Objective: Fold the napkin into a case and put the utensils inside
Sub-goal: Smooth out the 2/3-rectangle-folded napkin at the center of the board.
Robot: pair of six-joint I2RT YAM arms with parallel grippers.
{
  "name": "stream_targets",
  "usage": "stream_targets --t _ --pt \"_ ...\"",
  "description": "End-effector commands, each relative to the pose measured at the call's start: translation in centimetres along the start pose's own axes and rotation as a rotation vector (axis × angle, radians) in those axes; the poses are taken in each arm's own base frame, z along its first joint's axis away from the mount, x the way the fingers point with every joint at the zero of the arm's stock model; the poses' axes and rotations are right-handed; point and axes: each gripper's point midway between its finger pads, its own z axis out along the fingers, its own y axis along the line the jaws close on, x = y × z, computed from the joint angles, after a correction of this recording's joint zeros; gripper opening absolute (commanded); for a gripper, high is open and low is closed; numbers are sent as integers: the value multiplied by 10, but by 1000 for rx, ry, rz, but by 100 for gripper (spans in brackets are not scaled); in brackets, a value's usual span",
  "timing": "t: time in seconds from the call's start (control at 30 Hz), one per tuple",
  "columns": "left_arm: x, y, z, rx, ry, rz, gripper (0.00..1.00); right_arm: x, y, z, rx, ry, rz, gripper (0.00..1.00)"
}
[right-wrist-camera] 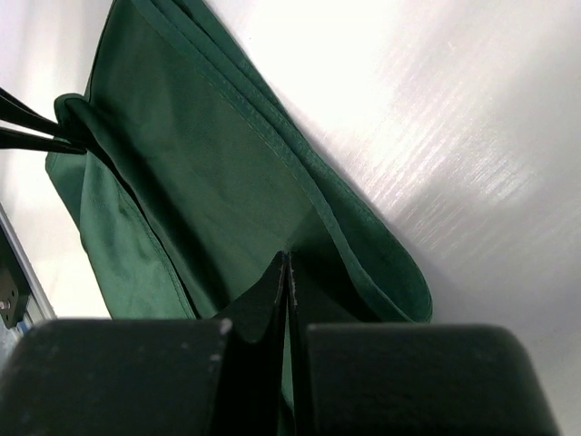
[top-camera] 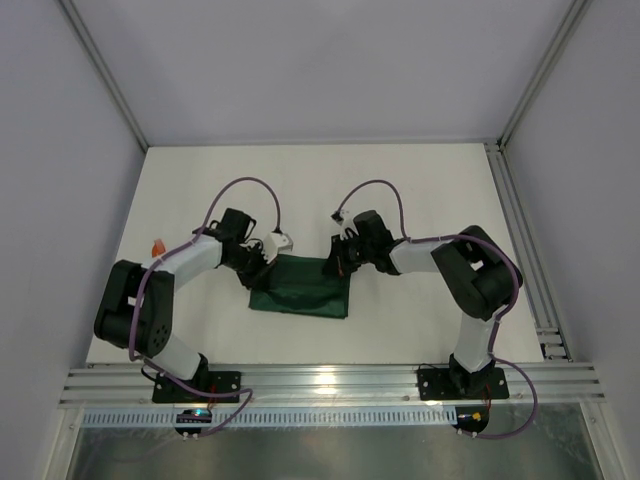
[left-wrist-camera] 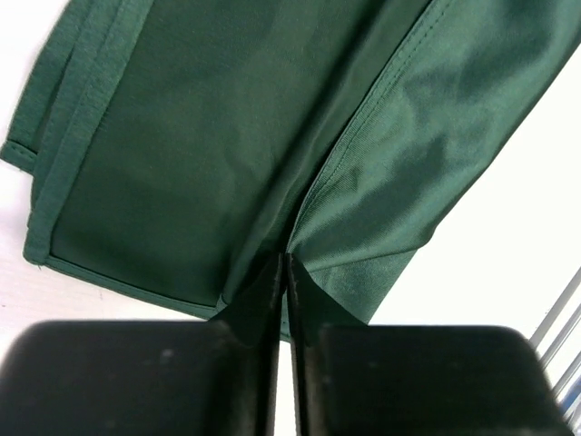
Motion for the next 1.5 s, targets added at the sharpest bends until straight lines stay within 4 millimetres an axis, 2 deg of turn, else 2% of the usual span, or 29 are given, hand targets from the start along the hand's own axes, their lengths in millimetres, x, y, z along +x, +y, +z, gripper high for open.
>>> stream_targets --t 0.0,0.13,0.33,0.73,0.83,0.93,0.97,1.0,1.07,1.13,1.17,1.23,1.27,1.37,1.47 --pt "1 1 -6 -25 -7 35 2 8 -8 -1 33 -7 22 4" --pt "4 9 -7 -47 -2 15 0 9 -7 -2 28 -11 14 4" --pt "-2 18 -18 -55 -43 -24 0 9 -8 -3 31 -4 -4 4" --pt "-3 26 -7 -45 -47 -55 1 10 -5 -2 8 14 -25 4" --pt "-5 27 -5 -43 -53 -66 8 -1 9 -7 -35 17 -58 10" --pt "-11 26 -7 -46 -77 -69 27 -25 30 -21 -88 -12 -127 22" --pt "-13 26 -8 -46 -82 -70 29 -40 43 -31 -104 -41 -158 25" --pt "-16 25 -11 -49 -92 -69 31 -47 48 -36 -112 -50 -190 33" --pt "-28 20 -23 -46 -130 -61 34 -64 57 -46 -101 -63 -217 38" --pt "-37 15 -34 -44 -152 -63 38 -68 49 -49 -37 -53 -221 40" --pt "-50 14 -46 -56 -189 -47 40 -70 48 -52 -18 -52 -217 40" --pt "-58 14 -55 -64 -203 -48 46 -68 46 -55 -1 -58 -193 40" --pt "-65 17 -60 -75 -213 -54 48 -72 52 -58 -15 -89 -195 40" --pt "-77 32 -61 -117 -230 -82 51 -68 60 -60 -40 -126 -160 35" --pt "-89 56 -49 -137 -233 -94 54 -58 75 -63 -60 -136 -164 33"
